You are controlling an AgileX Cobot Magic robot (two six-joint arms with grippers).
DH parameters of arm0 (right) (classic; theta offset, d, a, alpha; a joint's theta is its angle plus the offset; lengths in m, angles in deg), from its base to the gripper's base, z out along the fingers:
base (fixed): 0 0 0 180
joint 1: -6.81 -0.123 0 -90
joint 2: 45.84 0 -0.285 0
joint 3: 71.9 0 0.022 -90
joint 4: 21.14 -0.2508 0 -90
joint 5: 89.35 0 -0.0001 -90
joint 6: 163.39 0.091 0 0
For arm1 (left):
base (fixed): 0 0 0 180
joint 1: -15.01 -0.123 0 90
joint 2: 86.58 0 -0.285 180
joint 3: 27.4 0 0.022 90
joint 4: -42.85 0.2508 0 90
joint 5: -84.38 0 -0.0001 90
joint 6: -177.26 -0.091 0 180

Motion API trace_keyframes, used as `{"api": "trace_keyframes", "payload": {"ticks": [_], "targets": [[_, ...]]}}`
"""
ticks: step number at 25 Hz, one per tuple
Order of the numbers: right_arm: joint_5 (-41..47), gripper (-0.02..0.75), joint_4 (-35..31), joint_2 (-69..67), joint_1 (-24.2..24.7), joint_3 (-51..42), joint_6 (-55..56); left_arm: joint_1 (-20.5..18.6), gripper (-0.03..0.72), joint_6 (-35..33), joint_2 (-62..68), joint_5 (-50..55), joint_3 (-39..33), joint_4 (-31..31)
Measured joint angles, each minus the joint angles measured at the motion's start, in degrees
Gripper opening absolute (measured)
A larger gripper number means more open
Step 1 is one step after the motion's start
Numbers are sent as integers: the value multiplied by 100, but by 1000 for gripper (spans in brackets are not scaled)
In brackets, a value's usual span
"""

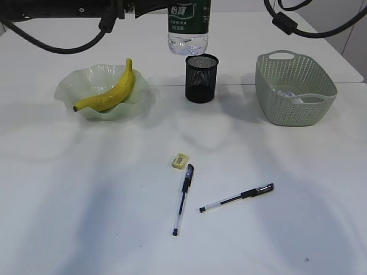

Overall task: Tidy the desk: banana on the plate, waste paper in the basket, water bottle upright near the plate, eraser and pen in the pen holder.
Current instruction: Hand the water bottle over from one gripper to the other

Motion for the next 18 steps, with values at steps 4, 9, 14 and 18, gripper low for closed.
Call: {"api": "trace_keyframes", "payload": {"ticks": [4, 9, 14, 18], "targets": [[32, 359, -24, 0, -13, 0, 21, 57, 598, 0, 0, -40, 0, -35], [75, 359, -72, 0, -128, 0, 45, 131, 596, 0, 0, -55, 0, -111], [104, 359, -157, 0, -155, 0, 79, 154, 595, 0, 0, -7, 0, -124], [104, 359, -202, 0, -165, 0, 79, 164, 595, 0, 0, -7, 0, -136]]}}
